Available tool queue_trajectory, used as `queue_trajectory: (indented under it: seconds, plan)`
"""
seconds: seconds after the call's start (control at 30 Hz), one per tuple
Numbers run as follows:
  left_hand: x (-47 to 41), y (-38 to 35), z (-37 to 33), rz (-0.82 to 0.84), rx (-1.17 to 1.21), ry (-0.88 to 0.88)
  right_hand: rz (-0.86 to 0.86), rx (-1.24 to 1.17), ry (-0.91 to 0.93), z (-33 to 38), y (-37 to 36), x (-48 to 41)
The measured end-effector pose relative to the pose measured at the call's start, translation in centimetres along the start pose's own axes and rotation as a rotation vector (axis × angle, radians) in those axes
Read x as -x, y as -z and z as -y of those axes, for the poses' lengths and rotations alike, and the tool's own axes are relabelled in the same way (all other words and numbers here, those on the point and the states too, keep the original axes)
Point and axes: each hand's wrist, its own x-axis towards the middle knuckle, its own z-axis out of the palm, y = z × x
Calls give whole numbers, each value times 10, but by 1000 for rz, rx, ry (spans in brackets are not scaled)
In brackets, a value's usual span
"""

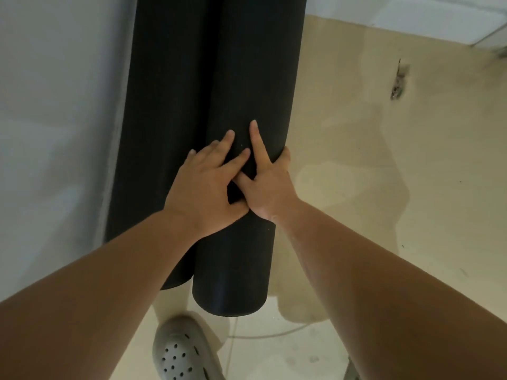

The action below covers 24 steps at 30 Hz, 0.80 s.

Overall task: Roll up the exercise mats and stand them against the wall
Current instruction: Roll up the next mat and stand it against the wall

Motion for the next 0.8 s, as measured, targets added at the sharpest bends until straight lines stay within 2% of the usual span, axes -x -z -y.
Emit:
queue_trajectory:
  seconds: [0.1, 0.2, 0.3, 0.37, 0.47, 0.6, 0.73, 0.8]
  plan:
    - [1, -4, -3, 114, 14, 83, 121, 132, 3, 2, 13, -3]
    - [-2, 2, -13, 210, -146, 117, 251, 280, -11, 12, 41, -5]
    - [-5, 28, -29, 302, -322, 143, 254, 372, -91, 28, 63, 15]
    - [-2, 55, -42, 330, -332, 185, 229, 346, -114, 39, 77, 41]
    - [12, 105, -69, 329, -203, 245, 209, 201, -109, 55, 116, 99]
    - [67, 191, -123, 297, 109, 433, 207, 125, -109, 83, 193, 204]
    - [152, 285, -207, 399, 264, 548, 199, 29, -136, 120, 276, 327]
    - [191, 335, -259, 346, 414, 582, 191, -7, -137, 139, 310, 388]
